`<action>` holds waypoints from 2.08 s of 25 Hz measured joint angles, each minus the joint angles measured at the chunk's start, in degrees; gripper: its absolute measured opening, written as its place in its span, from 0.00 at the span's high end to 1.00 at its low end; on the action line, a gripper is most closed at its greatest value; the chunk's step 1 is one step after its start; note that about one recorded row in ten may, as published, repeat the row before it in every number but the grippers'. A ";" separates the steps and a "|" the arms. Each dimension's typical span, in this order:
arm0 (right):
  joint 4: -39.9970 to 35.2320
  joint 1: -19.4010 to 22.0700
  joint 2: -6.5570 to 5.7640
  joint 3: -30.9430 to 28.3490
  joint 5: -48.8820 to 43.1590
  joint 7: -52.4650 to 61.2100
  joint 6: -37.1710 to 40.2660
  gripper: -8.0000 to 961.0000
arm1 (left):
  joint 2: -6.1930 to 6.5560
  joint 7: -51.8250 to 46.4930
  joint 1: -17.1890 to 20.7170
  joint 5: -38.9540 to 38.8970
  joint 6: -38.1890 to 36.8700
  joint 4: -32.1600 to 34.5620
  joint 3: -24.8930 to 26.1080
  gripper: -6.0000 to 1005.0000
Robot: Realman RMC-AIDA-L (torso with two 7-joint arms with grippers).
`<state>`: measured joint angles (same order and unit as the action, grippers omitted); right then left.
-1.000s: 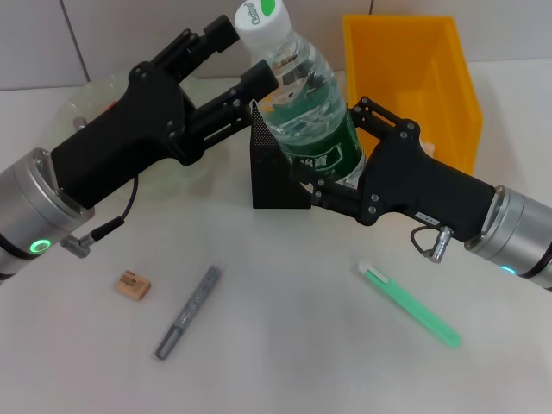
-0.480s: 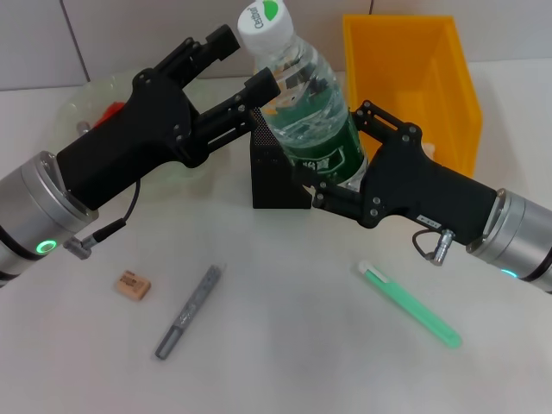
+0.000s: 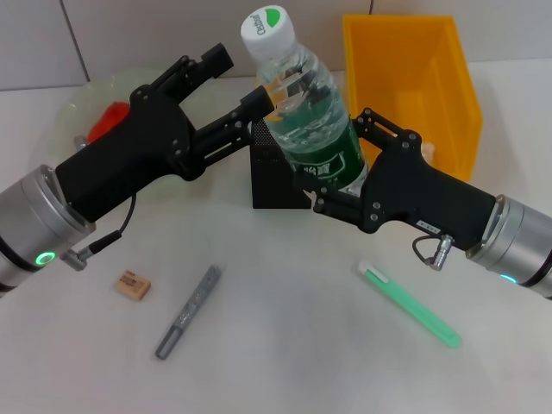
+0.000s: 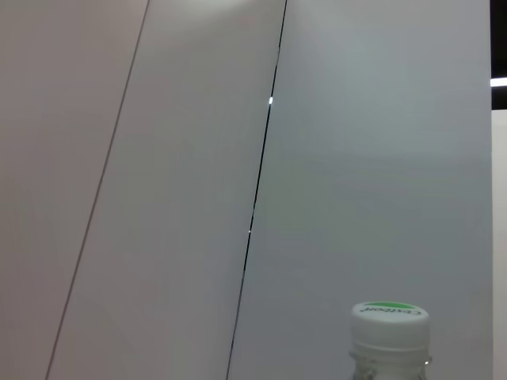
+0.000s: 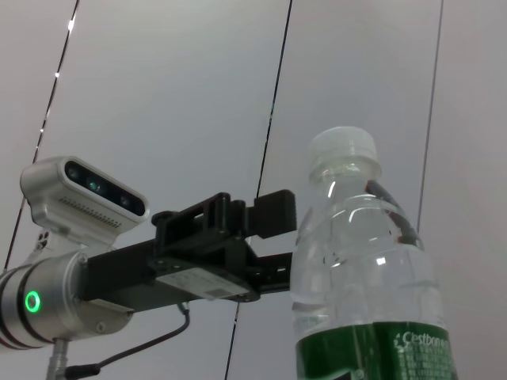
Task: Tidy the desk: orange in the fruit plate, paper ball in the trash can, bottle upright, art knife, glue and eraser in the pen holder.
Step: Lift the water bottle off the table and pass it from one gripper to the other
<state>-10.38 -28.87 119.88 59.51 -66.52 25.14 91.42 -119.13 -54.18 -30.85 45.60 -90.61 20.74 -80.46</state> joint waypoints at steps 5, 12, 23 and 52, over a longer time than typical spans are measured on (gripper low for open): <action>0.27 0.13 0.00 0.06 -0.27 -0.02 -1.14 0.20 | 0.34 -0.48 0.87 0.14 -0.23 -0.08 -0.14 0.25; 1.45 0.14 0.00 0.08 -0.42 -0.63 -2.00 0.20 | 0.47 -0.60 1.90 1.71 -0.21 -0.09 -0.68 0.25; 3.26 -0.41 -0.03 2.00 -0.55 -1.62 -4.09 0.20 | 0.11 -0.70 2.65 1.67 0.52 -0.64 -2.72 0.25; 5.21 -0.63 0.01 3.18 -0.62 -1.68 -5.14 0.20 | -0.05 -2.52 1.94 0.98 2.11 -0.18 -2.95 0.25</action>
<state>-5.17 -29.50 119.89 62.69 -67.14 23.46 86.28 -119.18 -56.71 -28.91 46.58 -88.51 20.56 -83.41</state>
